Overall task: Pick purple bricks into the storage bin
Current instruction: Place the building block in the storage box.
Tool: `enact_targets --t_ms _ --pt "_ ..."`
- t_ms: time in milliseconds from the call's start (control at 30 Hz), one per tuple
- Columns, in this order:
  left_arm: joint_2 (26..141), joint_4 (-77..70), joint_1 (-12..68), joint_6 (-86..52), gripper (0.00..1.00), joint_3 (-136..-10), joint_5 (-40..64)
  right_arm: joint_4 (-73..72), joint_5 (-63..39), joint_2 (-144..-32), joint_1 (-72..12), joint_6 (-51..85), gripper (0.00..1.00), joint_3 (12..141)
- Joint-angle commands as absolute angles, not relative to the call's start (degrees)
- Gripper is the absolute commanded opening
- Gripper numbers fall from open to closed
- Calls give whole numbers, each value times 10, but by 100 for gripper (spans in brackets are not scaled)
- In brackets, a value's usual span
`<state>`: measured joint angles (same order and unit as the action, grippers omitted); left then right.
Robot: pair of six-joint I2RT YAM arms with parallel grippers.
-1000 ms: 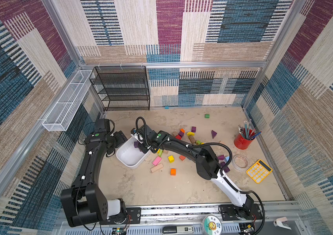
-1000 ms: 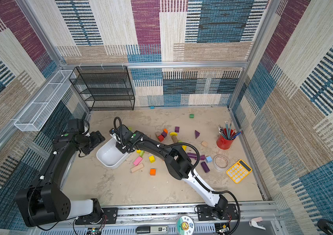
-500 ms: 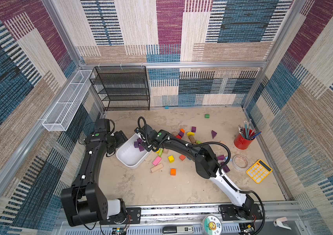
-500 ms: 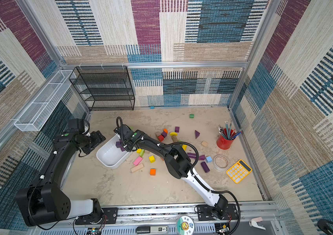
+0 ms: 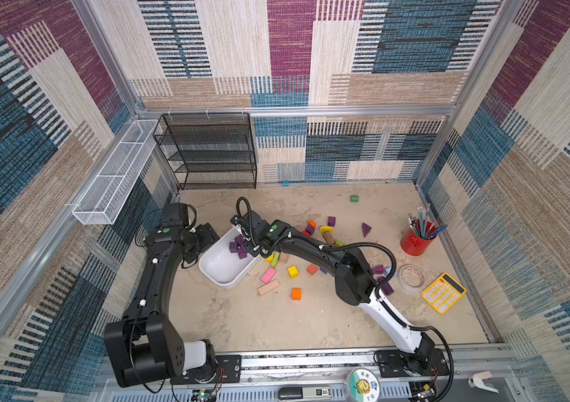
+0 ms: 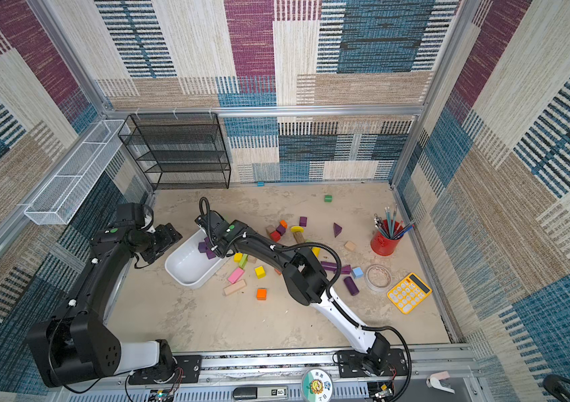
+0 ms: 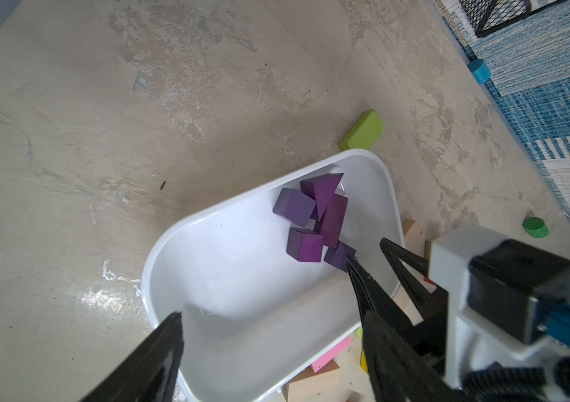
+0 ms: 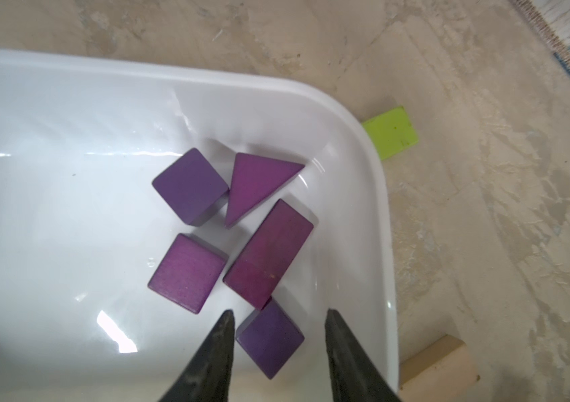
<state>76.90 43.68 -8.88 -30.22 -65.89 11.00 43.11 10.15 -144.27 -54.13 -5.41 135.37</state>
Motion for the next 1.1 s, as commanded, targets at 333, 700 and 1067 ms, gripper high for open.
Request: enact_targets --t_ms 333,700,1067 --pt "772 424 -89 -306 82 -658 142 392 139 -1379 -533 -53 51 1335" --pt "775 417 -77 -298 81 -657 169 350 139 -1322 -504 -40 52 1257" --pt "769 410 -26 -284 81 -654 174 288 142 -1272 -466 4 53 1166"
